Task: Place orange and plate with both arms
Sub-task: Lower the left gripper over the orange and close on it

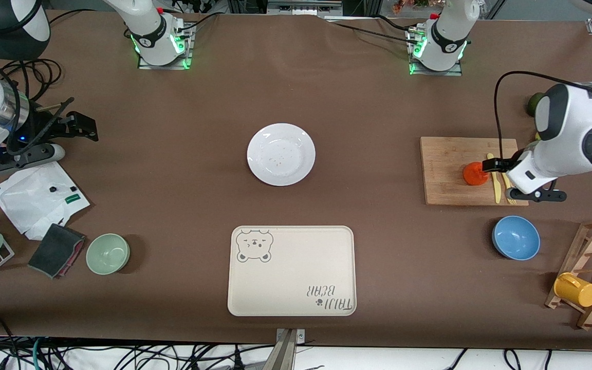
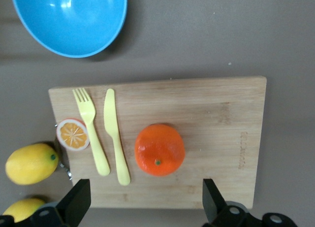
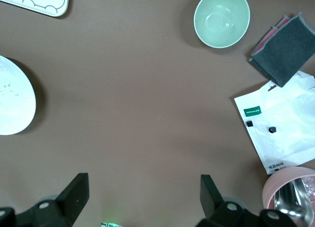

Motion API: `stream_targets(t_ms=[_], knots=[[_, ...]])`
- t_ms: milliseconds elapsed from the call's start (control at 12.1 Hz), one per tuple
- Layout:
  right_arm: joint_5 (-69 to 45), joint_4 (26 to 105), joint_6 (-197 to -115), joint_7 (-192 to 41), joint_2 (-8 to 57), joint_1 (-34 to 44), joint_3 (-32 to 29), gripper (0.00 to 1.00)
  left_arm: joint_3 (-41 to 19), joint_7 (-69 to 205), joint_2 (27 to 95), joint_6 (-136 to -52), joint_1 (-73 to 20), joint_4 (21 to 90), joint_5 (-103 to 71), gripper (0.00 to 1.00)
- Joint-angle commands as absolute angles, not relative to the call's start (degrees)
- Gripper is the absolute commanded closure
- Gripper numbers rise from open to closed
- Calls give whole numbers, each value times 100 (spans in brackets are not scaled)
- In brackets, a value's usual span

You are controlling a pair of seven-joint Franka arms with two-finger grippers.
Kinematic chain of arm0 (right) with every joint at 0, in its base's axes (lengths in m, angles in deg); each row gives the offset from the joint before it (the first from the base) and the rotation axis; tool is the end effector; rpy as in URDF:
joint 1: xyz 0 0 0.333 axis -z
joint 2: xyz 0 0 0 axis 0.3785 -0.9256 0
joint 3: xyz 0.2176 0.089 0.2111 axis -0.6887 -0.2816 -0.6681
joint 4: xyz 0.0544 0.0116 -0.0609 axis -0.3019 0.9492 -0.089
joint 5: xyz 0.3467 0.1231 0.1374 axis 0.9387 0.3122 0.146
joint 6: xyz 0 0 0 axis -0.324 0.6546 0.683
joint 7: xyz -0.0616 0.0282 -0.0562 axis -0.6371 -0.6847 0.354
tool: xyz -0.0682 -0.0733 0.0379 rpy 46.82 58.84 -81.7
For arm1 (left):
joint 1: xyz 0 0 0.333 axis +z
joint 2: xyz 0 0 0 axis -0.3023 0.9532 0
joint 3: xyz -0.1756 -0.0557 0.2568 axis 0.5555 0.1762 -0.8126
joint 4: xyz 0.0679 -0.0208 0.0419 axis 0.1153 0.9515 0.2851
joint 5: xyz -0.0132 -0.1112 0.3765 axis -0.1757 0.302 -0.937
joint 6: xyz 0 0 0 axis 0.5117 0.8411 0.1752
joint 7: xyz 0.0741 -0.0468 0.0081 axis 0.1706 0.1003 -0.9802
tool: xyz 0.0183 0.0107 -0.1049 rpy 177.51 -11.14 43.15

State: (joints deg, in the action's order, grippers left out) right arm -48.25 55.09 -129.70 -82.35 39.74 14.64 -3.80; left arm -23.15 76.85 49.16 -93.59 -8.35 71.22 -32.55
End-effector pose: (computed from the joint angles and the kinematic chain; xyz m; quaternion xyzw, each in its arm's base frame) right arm 0.5889 0.0498 0.5499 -0.9877 -0.1401 0.0690 0.0053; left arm 0.5673 0.0398 0.3218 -0.9931 0.0292 0.1059 0.0409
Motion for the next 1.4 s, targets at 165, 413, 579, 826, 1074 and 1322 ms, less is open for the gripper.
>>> stream_targets(t_ms=[165, 413, 579, 826, 1074, 1322], knots=[[-4821, 5481, -12877, -8240, 3991, 1477, -388, 0, -2261, 7778, 4821, -11110, -574, 8297, -3769, 0], [-4821, 5481, -12886, -8249, 3991, 1477, -370, 0, -2252, 7769, 5198, -11849, -381, 8535, -3769, 0], [-4821, 5481, -12886, -8249, 3982, 1477, -370, 0, -2243, 7769, 5340, -12298, -336, 8755, -3769, 0], [-4830, 5481, -12894, -8249, 3973, 1477, -371, 0, -2208, 7778, 5559, -12633, -63, 8835, -3760, 0], [-4830, 5481, -12895, -8240, 3973, 1477, -371, 0, -2208, 7760, 5543, -12625, -54, 8861, -3708, 1], [-4830, 5481, -12895, -8249, 3973, 1477, -371, 0, -2199, 7708, 5481, -12599, -54, 8896, -3655, 1]])
